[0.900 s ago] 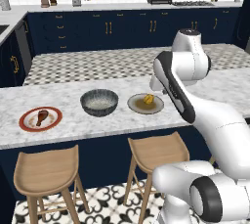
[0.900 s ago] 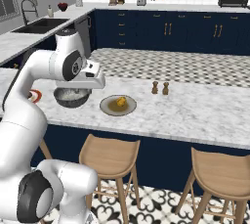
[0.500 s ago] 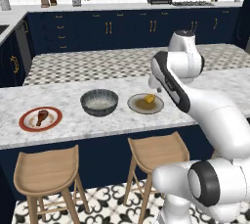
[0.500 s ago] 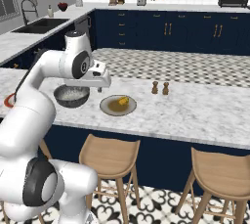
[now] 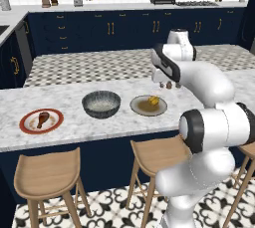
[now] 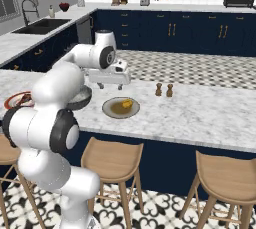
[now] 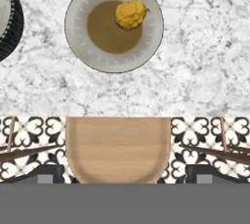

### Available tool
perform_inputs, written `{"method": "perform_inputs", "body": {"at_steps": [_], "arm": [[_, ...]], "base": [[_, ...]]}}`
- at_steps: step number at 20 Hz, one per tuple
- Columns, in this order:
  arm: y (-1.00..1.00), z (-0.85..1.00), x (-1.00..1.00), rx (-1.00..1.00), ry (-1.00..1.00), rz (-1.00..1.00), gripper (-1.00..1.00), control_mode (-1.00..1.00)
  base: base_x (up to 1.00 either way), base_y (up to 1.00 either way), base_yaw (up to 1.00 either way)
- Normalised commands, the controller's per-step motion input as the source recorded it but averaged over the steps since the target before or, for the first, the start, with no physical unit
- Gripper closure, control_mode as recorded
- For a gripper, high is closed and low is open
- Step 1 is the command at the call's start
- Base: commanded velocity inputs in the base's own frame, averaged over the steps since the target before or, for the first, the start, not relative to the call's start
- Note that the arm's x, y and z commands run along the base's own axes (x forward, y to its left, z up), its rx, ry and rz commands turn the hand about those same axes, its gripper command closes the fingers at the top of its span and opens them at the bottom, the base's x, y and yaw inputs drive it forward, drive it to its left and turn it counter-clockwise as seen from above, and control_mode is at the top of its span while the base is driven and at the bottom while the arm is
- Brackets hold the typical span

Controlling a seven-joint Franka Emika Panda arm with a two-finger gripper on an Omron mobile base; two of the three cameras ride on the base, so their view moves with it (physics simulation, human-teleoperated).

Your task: Pick the chicken drumstick and squash from their plates and place them in the bowl. Then put the bowl in the fridge.

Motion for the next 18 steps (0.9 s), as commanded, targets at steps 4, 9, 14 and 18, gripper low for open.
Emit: {"method": "perform_inputs", "body": {"at_steps": [4,9,14,18], "arm": [[0.00,-0.41,1.00,0.02,0.03,0.01,-1.00,-1.00],[0.00,-0.55,0.98,0.00,0.03,0.01,-1.00,-1.00],[-0.03,-0.63,0.58,0.00,0.07,0.02,-1.00,-1.00],[-0.10,-0.70,0.65,0.00,0.10,0.02,-1.00,-1.00]], "base": [[0.00,0.00,0.00],[0.00,0.00,0.00],[0.00,0.00,0.00],[0.00,0.00,0.00]]}}
